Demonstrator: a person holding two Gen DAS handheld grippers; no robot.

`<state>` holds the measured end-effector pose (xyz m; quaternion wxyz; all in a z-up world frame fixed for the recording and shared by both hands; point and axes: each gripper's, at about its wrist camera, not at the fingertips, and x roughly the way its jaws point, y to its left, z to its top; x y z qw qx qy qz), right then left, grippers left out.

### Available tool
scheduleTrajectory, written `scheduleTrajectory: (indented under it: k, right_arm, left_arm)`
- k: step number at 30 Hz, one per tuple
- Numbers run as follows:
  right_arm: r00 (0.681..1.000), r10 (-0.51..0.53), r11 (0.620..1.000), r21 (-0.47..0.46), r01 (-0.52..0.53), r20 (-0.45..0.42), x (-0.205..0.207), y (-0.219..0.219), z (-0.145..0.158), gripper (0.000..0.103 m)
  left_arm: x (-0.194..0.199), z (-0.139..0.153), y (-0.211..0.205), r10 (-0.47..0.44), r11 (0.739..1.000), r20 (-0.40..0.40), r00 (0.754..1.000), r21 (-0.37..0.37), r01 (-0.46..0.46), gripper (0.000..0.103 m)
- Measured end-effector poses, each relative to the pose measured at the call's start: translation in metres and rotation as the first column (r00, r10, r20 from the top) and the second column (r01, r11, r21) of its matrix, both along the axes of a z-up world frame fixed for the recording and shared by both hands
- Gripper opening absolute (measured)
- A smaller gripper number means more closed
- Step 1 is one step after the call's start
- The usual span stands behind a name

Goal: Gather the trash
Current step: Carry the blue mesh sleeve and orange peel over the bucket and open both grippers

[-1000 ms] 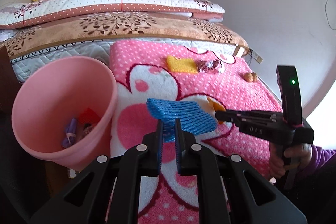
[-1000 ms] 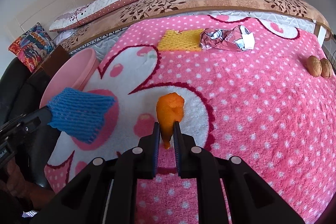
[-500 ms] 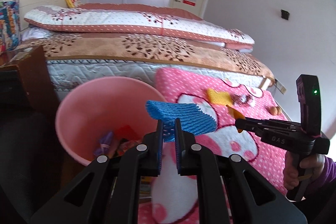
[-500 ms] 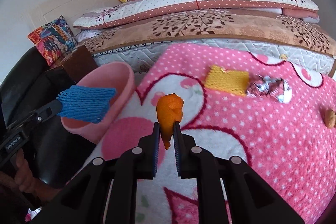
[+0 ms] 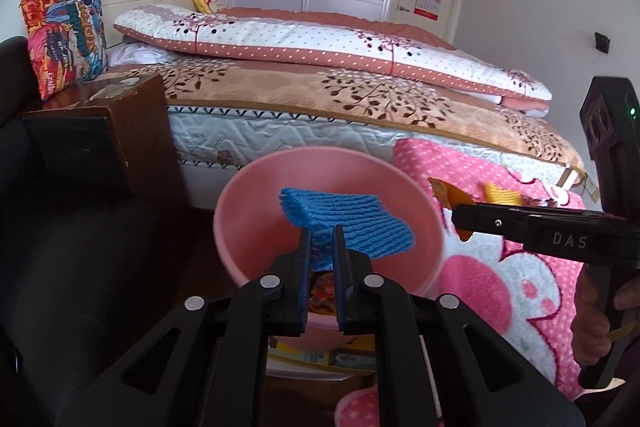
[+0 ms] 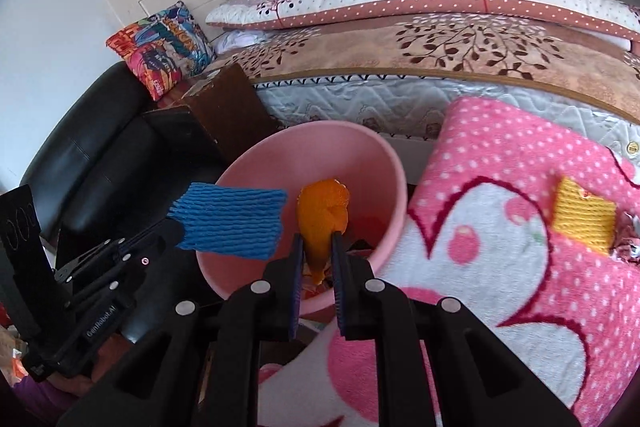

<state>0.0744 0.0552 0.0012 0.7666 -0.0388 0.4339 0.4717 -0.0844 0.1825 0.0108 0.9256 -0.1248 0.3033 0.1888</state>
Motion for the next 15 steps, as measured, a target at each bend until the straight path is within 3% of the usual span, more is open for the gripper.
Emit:
scheduleTrajectory:
  k: [6,9,11,13,15]
  right_arm:
    - [1.000,0.005,1.000,-0.029,-0.005,-0.013,-0.003,0.017,-0.012,0.013]
    - [1.000,0.001,0.999,-0.040,-0.001,-0.010,-0.003,0.022,-0.016,0.016]
    - [1.000,-0.006,0.999,-0.049,0.006,-0.012,-0.003,0.023,-0.020,0.023]
    - [1.000,-0.015,0.998,-0.054,0.015,-0.012,-0.002,0.024,-0.022,0.033]
    - [1.000,-0.020,0.999,-0.048,0.019,-0.015,-0.001,0.023,-0.023,0.037]
  left_arm:
    - [0.001,-0.011,0.012,0.025,0.999,-0.014,1.000,-0.036,-0.025,0.010]
    - [0.004,-0.016,0.017,0.020,0.998,-0.027,0.999,-0.051,-0.021,0.010]
    - [0.005,-0.019,0.018,0.015,0.997,-0.037,0.999,-0.070,-0.017,0.010]
    - [0.006,-0.021,0.020,0.014,0.996,-0.047,0.999,-0.089,-0.018,0.017]
    - [0.005,-0.022,0.022,0.019,0.995,-0.037,0.999,-0.102,-0.022,0.038]
